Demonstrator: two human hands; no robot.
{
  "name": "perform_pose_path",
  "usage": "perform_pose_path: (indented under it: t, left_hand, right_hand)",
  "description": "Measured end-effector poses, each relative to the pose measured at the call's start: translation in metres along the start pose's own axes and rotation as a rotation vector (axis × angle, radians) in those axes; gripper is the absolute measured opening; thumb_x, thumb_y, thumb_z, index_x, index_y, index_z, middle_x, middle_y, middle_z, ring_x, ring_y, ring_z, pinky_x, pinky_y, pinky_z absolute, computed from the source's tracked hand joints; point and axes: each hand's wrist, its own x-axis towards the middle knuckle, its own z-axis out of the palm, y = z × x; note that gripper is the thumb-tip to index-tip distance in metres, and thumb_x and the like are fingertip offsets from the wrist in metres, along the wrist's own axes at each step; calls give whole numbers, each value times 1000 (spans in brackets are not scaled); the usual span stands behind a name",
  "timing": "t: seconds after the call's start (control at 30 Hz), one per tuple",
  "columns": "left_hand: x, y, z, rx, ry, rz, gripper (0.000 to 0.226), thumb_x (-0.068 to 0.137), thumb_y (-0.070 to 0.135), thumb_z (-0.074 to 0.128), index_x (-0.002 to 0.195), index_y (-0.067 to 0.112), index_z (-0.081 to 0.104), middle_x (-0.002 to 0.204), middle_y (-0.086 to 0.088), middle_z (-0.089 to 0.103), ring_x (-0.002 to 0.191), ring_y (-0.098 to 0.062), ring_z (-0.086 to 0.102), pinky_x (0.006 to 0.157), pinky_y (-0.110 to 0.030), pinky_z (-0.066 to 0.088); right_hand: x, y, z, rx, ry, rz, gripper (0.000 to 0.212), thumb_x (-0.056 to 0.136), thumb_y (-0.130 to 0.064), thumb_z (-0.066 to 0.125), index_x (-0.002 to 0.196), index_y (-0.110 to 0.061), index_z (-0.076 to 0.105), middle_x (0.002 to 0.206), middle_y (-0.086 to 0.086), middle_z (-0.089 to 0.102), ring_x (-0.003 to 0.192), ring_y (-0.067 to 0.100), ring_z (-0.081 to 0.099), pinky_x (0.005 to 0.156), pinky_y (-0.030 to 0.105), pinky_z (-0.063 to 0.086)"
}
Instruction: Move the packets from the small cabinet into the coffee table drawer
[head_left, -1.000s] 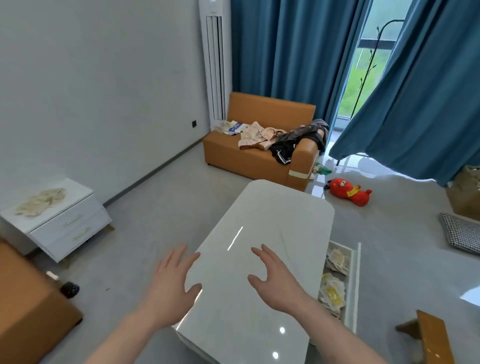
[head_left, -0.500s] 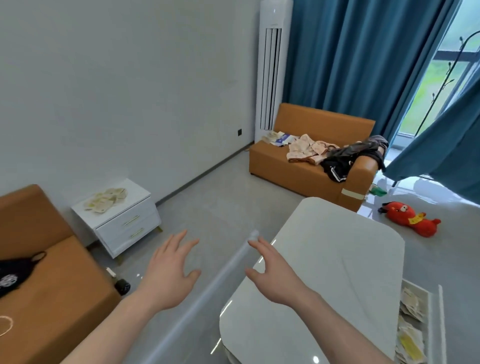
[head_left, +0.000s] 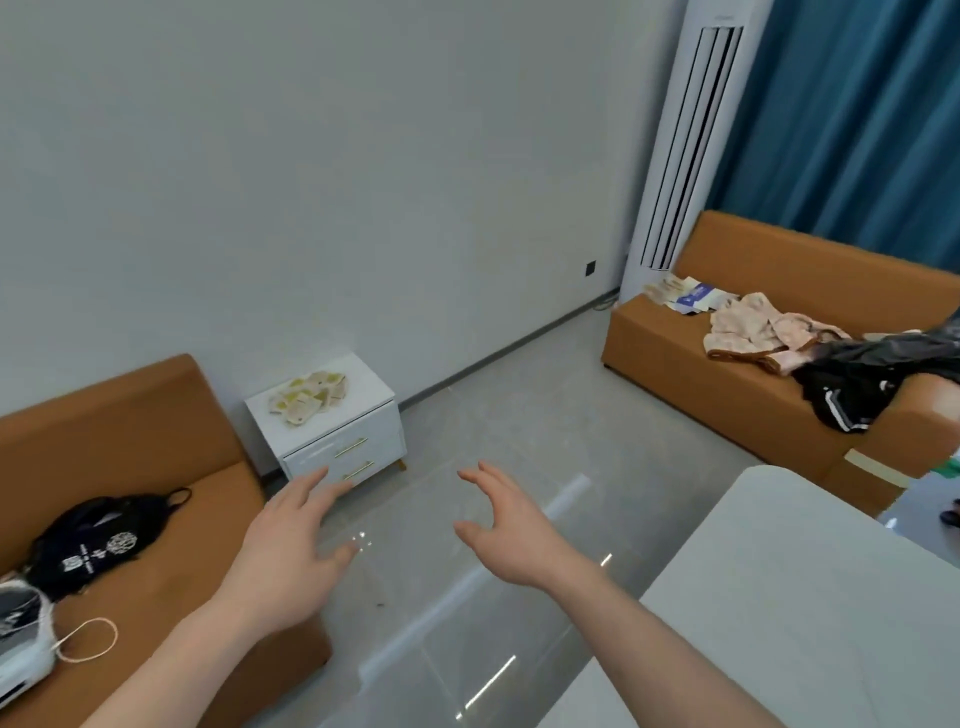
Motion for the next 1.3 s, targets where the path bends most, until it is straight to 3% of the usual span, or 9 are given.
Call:
perform_pose_path:
  t: [0.13, 0.5, 0.87, 1.3]
  left_hand:
    - [48, -39, -5, 9, 16, -51, 69, 87, 44, 71, 148, 37, 40, 165, 6, 21, 154, -24, 10, 124, -43, 19]
    - [233, -129, -19, -58, -32, -67, 70, 88, 46, 69, 150, 36, 38, 165, 6, 20, 153, -22, 14, 123, -44, 22]
    - [439, -160, -12, -66, -131, 1, 69, 88, 50, 63, 150, 36, 37, 165, 6, 19, 153, -21, 15, 124, -39, 19]
    - [587, -283, 20, -90, -266, -398, 69, 88, 47, 64, 151, 33, 38, 164, 4, 24, 148, -22, 27, 119, -37, 29]
  right_hand:
    - [69, -17, 1, -6, -48, -39, 66, 96, -31, 61, 155, -34, 33, 169, -7, 13, 154, 9, 16, 119, 20, 14]
    - [248, -27, -7, -84, -25, 22, 66, 96, -35, 62, 155, -34, 34, 168, -7, 16, 154, 10, 17, 120, 23, 15]
    - [416, -15, -26, -54, -12, 125, 65, 96, -37, 62, 155, -37, 33, 167, -12, 16, 153, 8, 18, 122, 26, 17]
    - [685, -17, -8, -136, -294, 78, 64, 96, -31, 61, 155, -28, 35, 166, -4, 20, 152, 12, 22, 119, 21, 18]
